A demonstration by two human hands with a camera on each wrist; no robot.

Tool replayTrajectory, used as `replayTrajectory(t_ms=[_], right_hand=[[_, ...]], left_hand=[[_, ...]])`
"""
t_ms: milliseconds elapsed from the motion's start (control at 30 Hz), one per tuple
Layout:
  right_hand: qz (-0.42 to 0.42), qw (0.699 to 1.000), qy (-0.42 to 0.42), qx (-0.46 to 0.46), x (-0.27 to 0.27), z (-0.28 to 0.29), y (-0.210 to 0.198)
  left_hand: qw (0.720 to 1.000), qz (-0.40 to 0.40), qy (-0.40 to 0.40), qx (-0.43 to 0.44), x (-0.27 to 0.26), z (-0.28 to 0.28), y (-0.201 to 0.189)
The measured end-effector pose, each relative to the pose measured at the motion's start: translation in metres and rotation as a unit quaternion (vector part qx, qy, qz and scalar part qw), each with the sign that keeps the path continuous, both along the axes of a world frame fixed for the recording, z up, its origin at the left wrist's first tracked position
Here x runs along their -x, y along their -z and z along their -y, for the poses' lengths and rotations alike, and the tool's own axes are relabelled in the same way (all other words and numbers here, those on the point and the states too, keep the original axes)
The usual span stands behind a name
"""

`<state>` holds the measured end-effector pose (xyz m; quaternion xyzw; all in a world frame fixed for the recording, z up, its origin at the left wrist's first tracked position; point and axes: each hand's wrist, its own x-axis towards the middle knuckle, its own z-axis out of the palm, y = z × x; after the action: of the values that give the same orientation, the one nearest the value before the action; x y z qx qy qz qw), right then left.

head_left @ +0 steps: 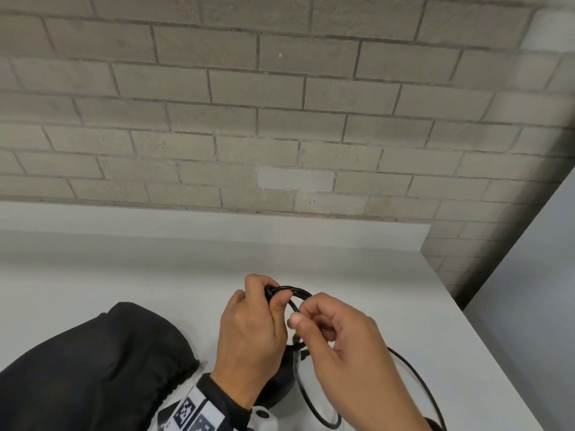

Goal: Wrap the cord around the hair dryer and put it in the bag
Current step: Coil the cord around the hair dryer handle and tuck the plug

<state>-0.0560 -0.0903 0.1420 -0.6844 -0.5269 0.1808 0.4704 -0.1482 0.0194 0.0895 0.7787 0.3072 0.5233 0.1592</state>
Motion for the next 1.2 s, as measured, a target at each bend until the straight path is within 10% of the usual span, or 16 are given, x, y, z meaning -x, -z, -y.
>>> replayTrajectory(t_ms=[133, 300, 767, 833, 1067, 1200], right_hand=[[-0.009, 1.0, 0.022, -0.015, 0.001, -0.003, 0.007], [-0.246, 0.969, 0.017, 0.005, -0.009, -0.009, 0.001], [-0.69, 0.721, -0.065, 0.012, -0.03, -0.013, -0.002], [-0.667, 0.736, -0.116, -0.024, -0.028, -0.01, 0.01], [-0.298, 0.941, -0.148, -0.056, -0.001, -0.006, 0.058], [-0.239, 0.962, -0.118, -0.054, 0.007, -0.002, 0.064]], left_hand=[[1.0, -0.002, 0.008, 0.01, 0.0, 0.0, 0.003], [1.0, -0.017, 0.008, 0.007, 0.002, 0.0, 0.003], [1.0, 0.022, 0.004, -0.012, 0.002, -0.001, 0.004], [0.999, 0.044, -0.008, 0.011, 0.003, -0.004, 0.004], [0.996, 0.072, 0.001, 0.054, 0.002, -0.002, 0.005], [0.995, 0.079, 0.0, 0.066, 0.001, -0.003, 0.006]])
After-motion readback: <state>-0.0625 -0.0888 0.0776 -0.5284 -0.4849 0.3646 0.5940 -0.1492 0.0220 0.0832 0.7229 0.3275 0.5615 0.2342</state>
